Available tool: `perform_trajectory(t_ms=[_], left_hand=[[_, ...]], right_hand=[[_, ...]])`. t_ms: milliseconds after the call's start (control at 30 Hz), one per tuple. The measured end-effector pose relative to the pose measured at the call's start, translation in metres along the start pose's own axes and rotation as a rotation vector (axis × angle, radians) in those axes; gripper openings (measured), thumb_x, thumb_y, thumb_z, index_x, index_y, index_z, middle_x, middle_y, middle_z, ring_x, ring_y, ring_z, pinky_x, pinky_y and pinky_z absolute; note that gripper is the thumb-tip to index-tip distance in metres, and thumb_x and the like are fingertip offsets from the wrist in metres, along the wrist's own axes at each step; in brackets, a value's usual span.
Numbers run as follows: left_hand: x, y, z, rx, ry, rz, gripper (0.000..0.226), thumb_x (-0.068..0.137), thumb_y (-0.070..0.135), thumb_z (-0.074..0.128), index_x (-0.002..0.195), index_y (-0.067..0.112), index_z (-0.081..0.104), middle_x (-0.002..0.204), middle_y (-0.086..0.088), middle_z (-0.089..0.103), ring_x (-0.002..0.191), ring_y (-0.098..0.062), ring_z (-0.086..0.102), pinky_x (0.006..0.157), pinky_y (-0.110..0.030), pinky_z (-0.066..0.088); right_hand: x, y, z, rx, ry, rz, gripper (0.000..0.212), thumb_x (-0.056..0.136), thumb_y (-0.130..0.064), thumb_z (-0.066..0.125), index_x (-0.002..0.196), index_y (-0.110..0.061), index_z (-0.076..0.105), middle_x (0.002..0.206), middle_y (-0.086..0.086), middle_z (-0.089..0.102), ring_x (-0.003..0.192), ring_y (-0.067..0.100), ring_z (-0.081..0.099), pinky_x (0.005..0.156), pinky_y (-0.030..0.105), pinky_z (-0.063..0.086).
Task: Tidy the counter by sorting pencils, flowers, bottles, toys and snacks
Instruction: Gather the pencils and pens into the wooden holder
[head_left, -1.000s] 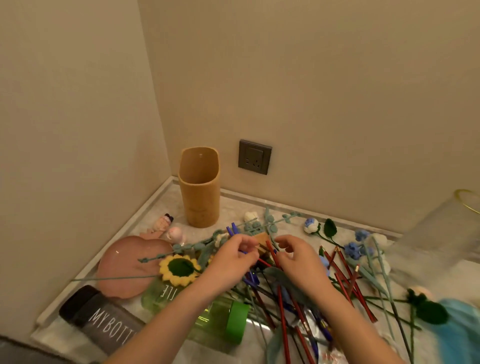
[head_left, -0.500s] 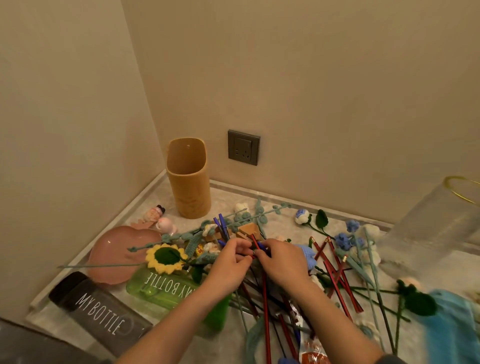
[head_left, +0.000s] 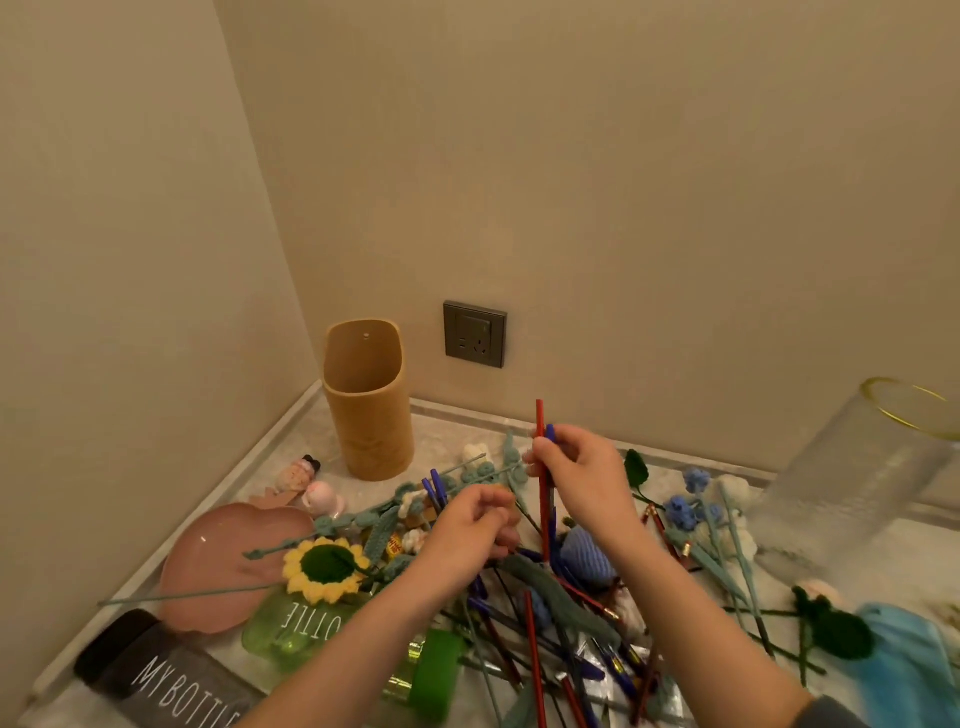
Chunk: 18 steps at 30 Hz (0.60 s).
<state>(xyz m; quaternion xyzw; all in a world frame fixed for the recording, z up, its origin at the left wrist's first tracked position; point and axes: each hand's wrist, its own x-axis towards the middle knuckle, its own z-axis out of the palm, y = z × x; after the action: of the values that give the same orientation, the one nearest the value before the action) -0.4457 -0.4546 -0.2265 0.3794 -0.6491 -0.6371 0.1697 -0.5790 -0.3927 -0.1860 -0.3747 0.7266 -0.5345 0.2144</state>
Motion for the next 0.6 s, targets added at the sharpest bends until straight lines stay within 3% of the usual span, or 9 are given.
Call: perform_trajectory(t_ms=[133, 233, 367, 467, 600], left_hand=[[0.002, 0.016, -0.005, -0.002, -0.029, 0.022, 0.022, 0.101, 0.017, 0.041, 0.098, 0.018, 0.063, 0.088, -0.004, 0.069, 0.073, -0.011, 0.067, 0.060, -0.019, 0.054], [0.001, 0.031, -0.007, -0.094, -0.091, -0.079, 0.041, 0.103, 0.034, 0.036, 0.091, 0.014, 0.070, 0.074, -0.002, 0.072, 0.063, -0.011, 0.068, 0.060, -0.023, 0.055], [0.004, 0.046, -0.013, -0.230, -0.176, -0.267, 0.061, 0.097, 0.061, 0.026, 0.098, 0.017, 0.070, 0.089, -0.002, 0.076, 0.083, -0.017, 0.073, 0.073, -0.029, 0.057], [0.004, 0.052, -0.015, -0.382, -0.193, -0.426, 0.061, 0.094, 0.063, 0.034, 0.097, 0.011, 0.067, 0.081, -0.003, 0.075, 0.072, -0.017, 0.071, 0.060, -0.025, 0.055], [0.002, 0.057, -0.019, -0.541, -0.218, -0.542, 0.045, 0.092, 0.054, 0.048, 0.080, 0.012, 0.059, 0.064, -0.002, 0.063, 0.050, -0.014, 0.062, 0.044, -0.018, 0.048]], right_hand=[[0.007, -0.024, -0.005, 0.265, 0.067, -0.042, 0.013, 0.095, -0.017, 0.058, 0.099, -0.027, 0.066, 0.088, 0.000, 0.076, 0.083, 0.008, 0.072, 0.077, 0.023, 0.058], [0.006, -0.034, -0.002, 0.337, 0.065, -0.105, 0.014, 0.096, -0.016, 0.058, 0.103, -0.024, 0.067, 0.093, -0.003, 0.076, 0.090, 0.007, 0.072, 0.079, 0.020, 0.057], [-0.002, -0.037, 0.008, 0.331, -0.030, -0.141, 0.018, 0.096, -0.015, 0.058, 0.104, -0.028, 0.068, 0.097, -0.007, 0.076, 0.096, 0.006, 0.071, 0.081, 0.018, 0.056], [-0.009, -0.039, 0.013, 0.293, -0.072, -0.163, 0.020, 0.095, -0.015, 0.060, 0.102, -0.030, 0.070, 0.097, -0.010, 0.076, 0.098, 0.005, 0.070, 0.085, 0.023, 0.055], [-0.015, -0.045, 0.015, 0.189, -0.163, -0.193, 0.022, 0.092, -0.016, 0.064, 0.098, -0.036, 0.073, 0.097, -0.012, 0.076, 0.099, 0.004, 0.069, 0.090, 0.034, 0.054]])
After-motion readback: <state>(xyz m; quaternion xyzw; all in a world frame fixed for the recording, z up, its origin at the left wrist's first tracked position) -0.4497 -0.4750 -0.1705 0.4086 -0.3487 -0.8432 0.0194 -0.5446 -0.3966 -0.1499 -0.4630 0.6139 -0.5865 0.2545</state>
